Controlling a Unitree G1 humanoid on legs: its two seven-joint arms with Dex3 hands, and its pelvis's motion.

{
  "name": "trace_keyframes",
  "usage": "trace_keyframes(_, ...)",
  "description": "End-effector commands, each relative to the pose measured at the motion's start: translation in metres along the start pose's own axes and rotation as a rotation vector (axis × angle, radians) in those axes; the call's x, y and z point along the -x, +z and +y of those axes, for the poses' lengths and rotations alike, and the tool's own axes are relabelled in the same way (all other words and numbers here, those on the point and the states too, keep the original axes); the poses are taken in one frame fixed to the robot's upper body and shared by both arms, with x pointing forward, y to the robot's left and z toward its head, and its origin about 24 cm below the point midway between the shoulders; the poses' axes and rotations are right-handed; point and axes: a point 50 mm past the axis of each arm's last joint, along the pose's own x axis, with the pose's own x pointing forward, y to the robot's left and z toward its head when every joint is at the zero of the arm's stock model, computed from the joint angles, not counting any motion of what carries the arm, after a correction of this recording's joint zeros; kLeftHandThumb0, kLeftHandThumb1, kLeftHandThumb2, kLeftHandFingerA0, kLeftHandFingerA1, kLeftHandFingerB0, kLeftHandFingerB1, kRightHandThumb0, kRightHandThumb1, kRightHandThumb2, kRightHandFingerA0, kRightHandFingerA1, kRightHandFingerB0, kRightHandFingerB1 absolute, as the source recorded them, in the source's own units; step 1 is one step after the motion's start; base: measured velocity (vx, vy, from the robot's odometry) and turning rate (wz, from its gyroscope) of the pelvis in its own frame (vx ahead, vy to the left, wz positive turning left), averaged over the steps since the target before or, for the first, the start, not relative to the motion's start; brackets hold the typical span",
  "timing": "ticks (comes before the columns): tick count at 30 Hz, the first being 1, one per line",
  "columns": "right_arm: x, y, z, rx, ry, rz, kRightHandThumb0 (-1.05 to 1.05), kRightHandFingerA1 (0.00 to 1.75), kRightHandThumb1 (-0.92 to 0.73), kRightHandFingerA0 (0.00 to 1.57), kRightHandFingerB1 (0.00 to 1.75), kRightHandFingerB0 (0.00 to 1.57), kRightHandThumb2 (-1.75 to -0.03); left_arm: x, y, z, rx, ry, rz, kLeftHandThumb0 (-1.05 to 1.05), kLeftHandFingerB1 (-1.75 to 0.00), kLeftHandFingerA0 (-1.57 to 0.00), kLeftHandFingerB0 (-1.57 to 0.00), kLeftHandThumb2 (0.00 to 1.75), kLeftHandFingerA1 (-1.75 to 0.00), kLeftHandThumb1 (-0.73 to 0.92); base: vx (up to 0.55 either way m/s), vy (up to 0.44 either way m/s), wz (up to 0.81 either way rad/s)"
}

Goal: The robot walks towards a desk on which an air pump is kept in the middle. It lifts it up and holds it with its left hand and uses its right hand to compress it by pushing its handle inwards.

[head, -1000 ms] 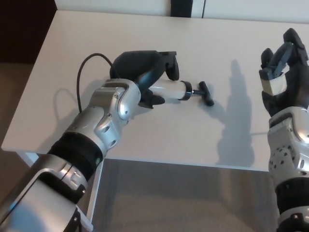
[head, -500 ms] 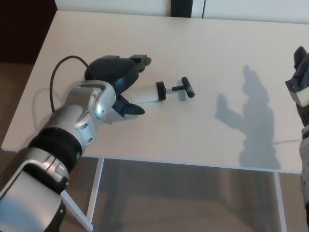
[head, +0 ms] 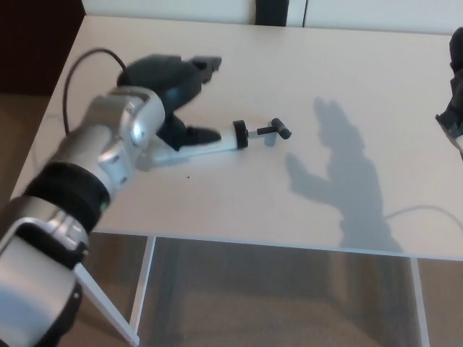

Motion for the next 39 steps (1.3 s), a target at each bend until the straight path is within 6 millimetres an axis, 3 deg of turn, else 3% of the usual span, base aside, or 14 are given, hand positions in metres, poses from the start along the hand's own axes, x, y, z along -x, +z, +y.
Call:
trace_keyframes(1,0.008,0.018,0.004,0.021,0.060,-0.026,-0.91,0.09,-0.80,0.00,0.10,0.00,-1.13,0.016,-0.004,0.033,0.050,0.068,-0.087,-1.01,0.00,0.00,0.00,0.65,0.00,0.85,0.00,0.000,0.00)
trace_keyframes(2,0.012,0.030,0.005,0.048,0.104,-0.060,-0.91,0.12,-0.78,0.00,0.13,0.00,-1.13,0.031,-0.002,0.055,0.070,0.153,-0.158,-1.05,0.00,0.00,0.00,1.08,0.00,0.70,0.00,0.000,0.00)
trace_keyframes(6,0.036,0.062,0.007,0.085,0.219,-0.130,-0.93,0.15,-0.72,0.08,0.16,0.08,-1.09,0.100,0.004,0.101,0.067,0.337,-0.361,-1.03,0.00,0.00,0.00,1.08,0.00,0.69,0.00,0.000,0.00)
trace_keyframes(10,0.066,0.077,0.007,0.128,0.299,-0.159,-0.97,0.13,-0.75,0.06,0.08,0.06,-1.11,0.154,0.006,0.101,0.055,0.407,-0.460,-1.01,-0.03,0.00,0.00,1.08,0.00,0.68,0.00,0.000,0.00)
trace_keyframes(11,0.073,0.078,0.006,0.142,0.311,-0.158,-0.98,0.15,-0.77,0.10,0.09,0.10,-1.12,0.163,0.006,0.098,0.057,0.414,-0.473,-0.97,-0.01,0.00,0.00,0.65,0.00,0.81,0.00,0.000,0.00)
trace_keyframes(12,0.077,0.079,0.006,0.149,0.315,-0.155,-0.98,0.15,-0.77,0.10,0.09,0.10,-1.12,0.168,0.006,0.096,0.059,0.416,-0.478,-0.97,-0.01,0.00,0.00,0.65,0.00,0.81,0.00,0.000,0.00)
trace_keyframes(13,0.092,0.081,0.005,0.165,0.334,-0.146,-0.94,0.17,-0.73,0.08,0.14,0.08,-1.12,0.185,0.005,0.084,0.094,0.424,-0.499,-0.86,-0.11,0.00,-0.02,0.92,-0.04,0.55,0.00,0.000,0.00)
trace_keyframes(19,0.146,0.089,0.005,0.203,0.374,-0.097,-0.92,0.20,-0.65,0.04,0.12,0.06,-1.09,0.253,0.002,0.023,0.309,0.412,-0.583,-0.70,-0.34,-0.06,-0.11,0.80,-0.29,0.45,0.00,0.000,0.00)
trace_keyframes(20,0.156,0.094,0.005,0.218,0.381,-0.105,-0.96,0.21,-0.69,0.05,0.13,0.08,-1.11,0.270,-0.001,0.007,0.392,0.393,-0.593,-0.32,-0.47,-0.02,0.00,0.87,-0.51,0.29,0.00,0.000,0.00)
trace_keyframes(22,0.166,0.100,0.003,0.254,0.391,-0.135,-0.88,0.31,-0.69,0.02,0.21,0.02,-1.11,0.294,-0.004,-0.012,0.497,0.380,-0.597,-0.59,-0.37,-0.11,-0.18,0.69,-0.42,0.41,0.00,0.000,0.00)
trace_keyframes(25,0.180,0.105,-0.001,0.230,0.371,-0.091,-0.90,0.27,-0.67,0.08,0.16,0.08,-1.02,0.323,-0.008,-0.035,0.588,0.390,-0.594,-0.39,-0.30,-0.16,-0.24,0.56,-0.35,0.49,0.00,0.000,0.00)
trace_keyframes(28,0.189,0.107,-0.003,0.191,0.358,-0.040,-0.75,0.31,-0.52,0.05,0.17,0.04,-0.87,0.337,-0.010,-0.046,0.654,0.386,-0.590,-0.17,-0.31,-0.21,-0.30,0.55,-0.37,0.51,0.00,0.000,0.00)
trace_keyframes(29,0.199,0.109,-0.005,0.173,0.360,-0.014,-0.60,0.29,-0.43,0.00,0.20,0.00,-0.81,0.349,-0.015,-0.056,0.765,0.314,-0.564,-0.08,-0.53,-0.12,-0.26,0.89,-0.51,0.42,0.00,0.000,0.00)
trace_keyframes(39,0.225,0.126,-0.008,0.284,0.410,0.011,-0.22,0.26,-0.54,0.02,0.19,0.07,-0.78,0.390,-0.043,-0.058,0.849,0.002,-0.487,-0.12,-0.54,-0.14,-0.27,0.95,-0.50,0.50,0.00,0.000,0.00)
